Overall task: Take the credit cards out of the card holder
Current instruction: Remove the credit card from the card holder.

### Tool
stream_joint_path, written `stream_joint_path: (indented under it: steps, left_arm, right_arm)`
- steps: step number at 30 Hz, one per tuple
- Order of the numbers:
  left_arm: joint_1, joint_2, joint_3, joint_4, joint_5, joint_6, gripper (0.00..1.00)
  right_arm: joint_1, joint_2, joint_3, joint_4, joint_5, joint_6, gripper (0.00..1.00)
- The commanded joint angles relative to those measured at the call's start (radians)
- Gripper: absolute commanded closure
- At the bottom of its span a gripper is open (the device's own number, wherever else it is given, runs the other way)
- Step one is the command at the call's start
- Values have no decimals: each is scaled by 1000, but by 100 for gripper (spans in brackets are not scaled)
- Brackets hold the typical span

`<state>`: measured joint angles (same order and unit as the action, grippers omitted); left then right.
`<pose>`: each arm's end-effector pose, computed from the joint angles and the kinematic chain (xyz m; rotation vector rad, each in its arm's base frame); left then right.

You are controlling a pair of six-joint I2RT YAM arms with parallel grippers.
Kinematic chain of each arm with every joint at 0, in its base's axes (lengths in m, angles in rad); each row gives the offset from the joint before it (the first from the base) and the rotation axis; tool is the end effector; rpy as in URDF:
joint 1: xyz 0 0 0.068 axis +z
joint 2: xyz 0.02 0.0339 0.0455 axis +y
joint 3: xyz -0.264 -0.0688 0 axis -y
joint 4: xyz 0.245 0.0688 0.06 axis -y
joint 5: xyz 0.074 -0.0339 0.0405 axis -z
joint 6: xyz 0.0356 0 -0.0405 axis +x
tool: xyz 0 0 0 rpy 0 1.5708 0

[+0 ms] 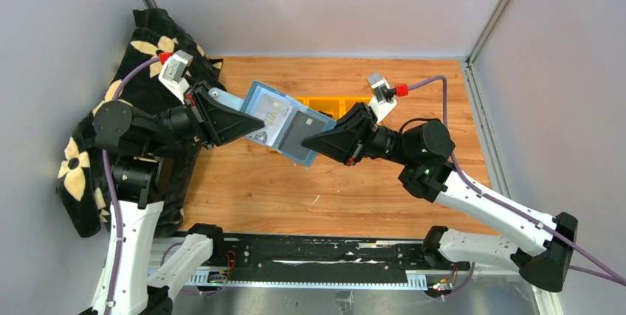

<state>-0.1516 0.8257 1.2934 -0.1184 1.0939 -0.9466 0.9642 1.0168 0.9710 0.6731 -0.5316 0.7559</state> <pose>0.1114 -0.0490 0.5025 0.5045 1.5306 -1.5381 0.1068 0.1856 0.4482 -0.6819 1.0090 1.7869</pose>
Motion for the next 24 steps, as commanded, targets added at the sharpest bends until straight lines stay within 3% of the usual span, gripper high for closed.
stream_joint_path:
  steps: [1,8,12,16,19,24]
  left_arm:
    - [4,-3,-34,77,5,-66,93]
    - [4,-8,-42,98,7,-87,100]
    - [4,-15,-41,88,-16,-69,100]
    - [4,-23,-22,-19,-78,24,100]
    - [4,-32,10,-158,-205,156,100]
    - [4,-44,17,-278,-338,255,100]
  right_arm:
    - [2,15,34,75,-43,33,88]
    - [-42,-58,28,-166,136,-36,52]
    - [-70,-164,28,-345,333,-120,46]
    - [-70,-270,15,-417,510,-170,46]
    - [-70,-266,26,-378,442,-160,45]
    - [-69,-113,107,-270,157,-37,43]
